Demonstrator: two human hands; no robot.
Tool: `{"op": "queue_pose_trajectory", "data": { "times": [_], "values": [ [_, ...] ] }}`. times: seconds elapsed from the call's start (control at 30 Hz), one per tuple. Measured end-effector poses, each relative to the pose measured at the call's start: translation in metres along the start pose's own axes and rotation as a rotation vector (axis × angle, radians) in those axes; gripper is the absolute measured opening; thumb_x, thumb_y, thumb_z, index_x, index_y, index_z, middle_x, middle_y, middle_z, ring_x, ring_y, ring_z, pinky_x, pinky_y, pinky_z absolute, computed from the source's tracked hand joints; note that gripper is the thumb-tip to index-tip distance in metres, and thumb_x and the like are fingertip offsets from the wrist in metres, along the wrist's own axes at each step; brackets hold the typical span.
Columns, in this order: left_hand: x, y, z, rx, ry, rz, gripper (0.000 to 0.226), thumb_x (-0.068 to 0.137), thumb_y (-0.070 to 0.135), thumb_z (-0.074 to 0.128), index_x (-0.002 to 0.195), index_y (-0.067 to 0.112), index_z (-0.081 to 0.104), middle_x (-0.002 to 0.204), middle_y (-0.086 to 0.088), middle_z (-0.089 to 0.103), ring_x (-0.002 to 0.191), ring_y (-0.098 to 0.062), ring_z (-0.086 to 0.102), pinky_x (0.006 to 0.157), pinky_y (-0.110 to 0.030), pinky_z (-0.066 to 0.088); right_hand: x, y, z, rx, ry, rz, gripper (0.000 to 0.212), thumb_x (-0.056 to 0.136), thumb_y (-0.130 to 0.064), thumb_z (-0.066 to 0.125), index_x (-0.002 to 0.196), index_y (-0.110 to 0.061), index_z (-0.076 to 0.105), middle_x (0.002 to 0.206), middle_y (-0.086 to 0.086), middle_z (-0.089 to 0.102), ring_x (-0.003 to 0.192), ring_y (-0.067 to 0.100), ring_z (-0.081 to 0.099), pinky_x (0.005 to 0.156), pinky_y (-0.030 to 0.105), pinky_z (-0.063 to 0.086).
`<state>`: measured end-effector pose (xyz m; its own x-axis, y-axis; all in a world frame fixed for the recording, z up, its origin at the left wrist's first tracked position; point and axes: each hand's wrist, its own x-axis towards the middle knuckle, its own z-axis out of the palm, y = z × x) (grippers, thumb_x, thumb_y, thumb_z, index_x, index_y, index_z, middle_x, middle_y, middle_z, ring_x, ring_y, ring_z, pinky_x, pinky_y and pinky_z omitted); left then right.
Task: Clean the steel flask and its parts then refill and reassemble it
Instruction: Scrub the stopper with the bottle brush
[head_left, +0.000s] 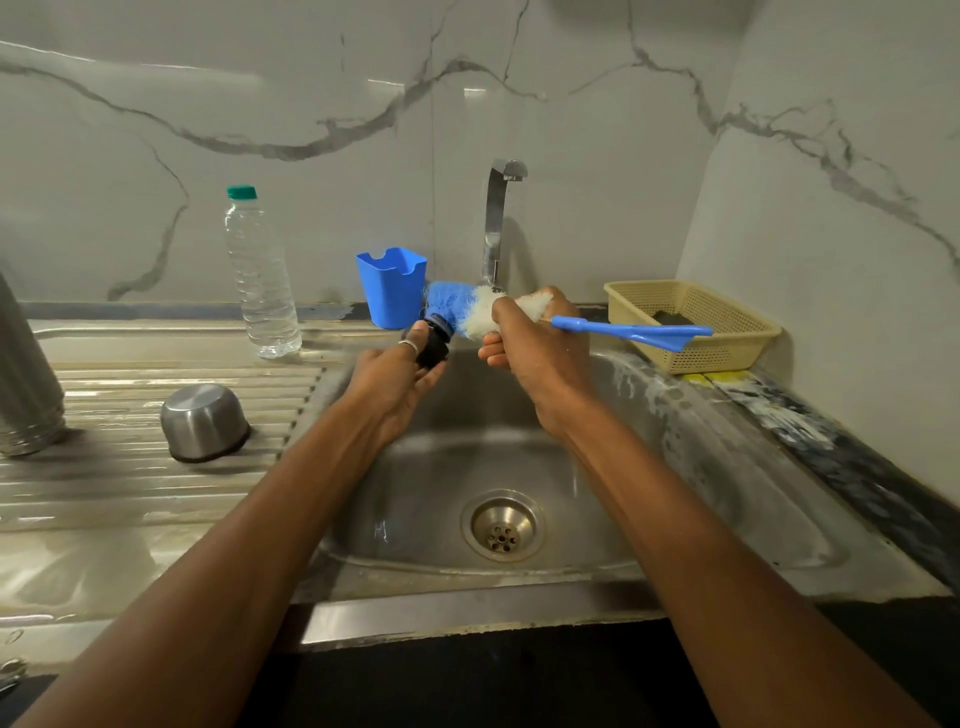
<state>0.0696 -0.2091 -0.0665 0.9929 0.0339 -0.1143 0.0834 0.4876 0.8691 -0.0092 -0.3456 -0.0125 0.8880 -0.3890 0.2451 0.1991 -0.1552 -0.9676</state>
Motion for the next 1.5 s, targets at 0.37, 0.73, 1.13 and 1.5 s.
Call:
{"op": "queue_pose_trajectory", "data": {
  "times": [0.37, 0.73, 1.13, 1.5],
  "values": [
    [0.001, 0.003, -0.012, 0.538, 0.078, 0.269, 0.062, 0.076, 0.016, 0.088, 0.128, 0.017, 0.055, 0.114, -0.004, 0.068, 0.098, -0.021, 0.07, 0.077, -0.031, 0.059, 0.009, -0.015, -0.018, 0.136, 0.044, -0.06, 0.007, 0.088, -0.015, 0.061, 0.09, -0.008, 0.059, 0.063, 0.008, 0.068, 0.056, 0.018, 0.069, 0.059, 0.029, 0.059],
    [0.004, 0.014, -0.02, 0.26, 0.079, 0.205, 0.079, 0.068, 0.023, 0.088, 0.134, 0.003, 0.051, 0.118, -0.014, 0.071, 0.098, -0.024, 0.075, 0.071, -0.03, 0.058, 0.005, -0.013, -0.008, 0.115, -0.033, -0.059, 0.01, 0.09, -0.016, 0.061, 0.083, -0.009, 0.059, 0.063, 0.01, 0.068, 0.056, 0.018, 0.067, 0.057, 0.03, 0.057],
    [-0.007, 0.016, -0.012, 0.067, -0.051, 0.115, 0.014, 0.094, 0.01, 0.063, 0.107, 0.007, 0.065, 0.103, -0.009, 0.075, 0.093, -0.024, 0.075, 0.084, -0.039, 0.059, 0.005, 0.001, 0.0, 0.157, -0.052, -0.004, 0.005, 0.089, -0.014, 0.061, 0.091, -0.012, 0.057, 0.065, 0.007, 0.069, 0.059, 0.017, 0.069, 0.059, 0.028, 0.057],
    [-0.003, 0.013, -0.01, 0.093, -0.044, 0.127, 0.025, 0.09, -0.003, 0.07, 0.114, -0.01, 0.065, 0.094, -0.012, 0.071, 0.077, -0.015, 0.07, 0.067, -0.021, 0.058, 0.002, 0.001, 0.007, 0.135, -0.055, -0.038, 0.008, 0.089, -0.017, 0.061, 0.093, -0.012, 0.057, 0.066, 0.004, 0.07, 0.06, 0.016, 0.07, 0.07, 0.034, 0.061]
  ]
}}
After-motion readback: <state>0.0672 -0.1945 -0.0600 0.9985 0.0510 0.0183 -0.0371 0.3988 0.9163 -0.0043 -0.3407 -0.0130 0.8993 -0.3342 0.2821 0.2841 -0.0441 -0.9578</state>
